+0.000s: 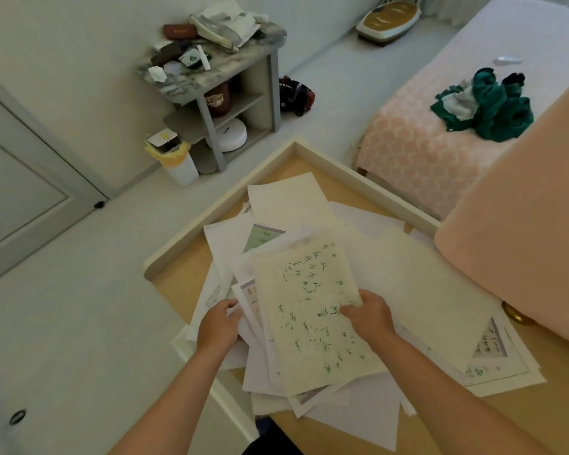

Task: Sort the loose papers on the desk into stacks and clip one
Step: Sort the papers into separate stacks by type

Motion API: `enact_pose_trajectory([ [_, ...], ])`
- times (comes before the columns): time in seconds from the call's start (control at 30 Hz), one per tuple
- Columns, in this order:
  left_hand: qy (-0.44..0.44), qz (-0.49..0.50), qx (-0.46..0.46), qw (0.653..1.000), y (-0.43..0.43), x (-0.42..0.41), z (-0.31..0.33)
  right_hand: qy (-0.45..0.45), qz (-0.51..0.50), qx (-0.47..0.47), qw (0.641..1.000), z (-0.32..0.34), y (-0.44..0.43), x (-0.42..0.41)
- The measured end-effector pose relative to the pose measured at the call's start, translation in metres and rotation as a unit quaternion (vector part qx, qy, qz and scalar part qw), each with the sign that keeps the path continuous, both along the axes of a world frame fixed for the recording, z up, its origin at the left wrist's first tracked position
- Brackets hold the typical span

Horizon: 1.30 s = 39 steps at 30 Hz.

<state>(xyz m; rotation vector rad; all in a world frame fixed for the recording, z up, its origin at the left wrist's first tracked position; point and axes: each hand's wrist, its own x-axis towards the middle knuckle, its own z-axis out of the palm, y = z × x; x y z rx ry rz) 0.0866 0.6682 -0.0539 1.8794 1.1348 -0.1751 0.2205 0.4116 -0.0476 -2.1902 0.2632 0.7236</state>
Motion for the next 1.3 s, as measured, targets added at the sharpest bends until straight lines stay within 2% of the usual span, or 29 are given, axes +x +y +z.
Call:
enact_pose_trajectory([
  [0.07, 0.012, -0.029, 0.07, 0.997, 0.003, -0.002, 0.002, -0.026, 0.009, -0.025, 0.999, 0.003, -0.019, 0.011],
  [0.13, 0.021, -0.033, 0.087, 0.995, 0.004, -0.002, 0.004, -0.059, 0.035, -0.071, 0.995, 0.006, -0.034, 0.018],
  [0.2, 0.036, -0.031, 0.094, 0.994, 0.002, -0.002, 0.005, -0.074, 0.024, -0.076, 0.994, 0.005, -0.043, 0.023],
  [0.27, 0.054, -0.04, 0.105, 0.992, -0.002, -0.003, 0.009, -0.048, -0.021, -0.011, 0.999, 0.004, -0.044, 0.027],
  [0.33, 0.074, -0.065, 0.106, 0.99, -0.006, -0.003, 0.012, 0.017, -0.078, 0.087, 0.993, 0.006, -0.041, 0.027],
  [0.4, 0.106, -0.083, 0.094, 0.986, -0.009, -0.001, 0.016, 0.04, -0.088, 0.125, 0.987, 0.009, -0.037, 0.024],
  [0.5, 0.12, -0.102, 0.074, 0.985, -0.005, 0.007, 0.013, -0.011, -0.034, 0.079, 0.996, 0.009, -0.025, 0.025],
  [0.67, 0.071, -0.129, 0.058, 0.987, 0.005, 0.025, 0.011, -0.053, 0.045, -0.022, 0.997, 0.007, 0.015, 0.029],
  [0.8, 0.022, -0.114, -0.055, 0.992, 0.014, 0.031, 0.014, -0.022, 0.115, -0.112, 0.987, 0.006, 0.048, 0.022],
  [0.93, -0.015, -0.133, -0.094, 0.987, 0.032, 0.032, 0.006, 0.033, 0.028, -0.018, 0.999, 0.008, 0.063, 0.011],
  [1.07, -0.114, -0.148, -0.018, 0.982, 0.043, 0.04, 0.01, 0.066, -0.076, 0.088, 0.991, 0.014, 0.068, 0.003],
  [1.17, -0.156, -0.094, -0.122, 0.976, 0.049, 0.05, 0.017, 0.125, -0.118, 0.167, 0.971, 0.016, 0.068, 0.001],
  [1.3, -0.163, -0.12, -0.188, 0.961, 0.048, 0.074, 0.027, 0.146, -0.112, 0.166, 0.969, 0.022, 0.054, 0.001],
])
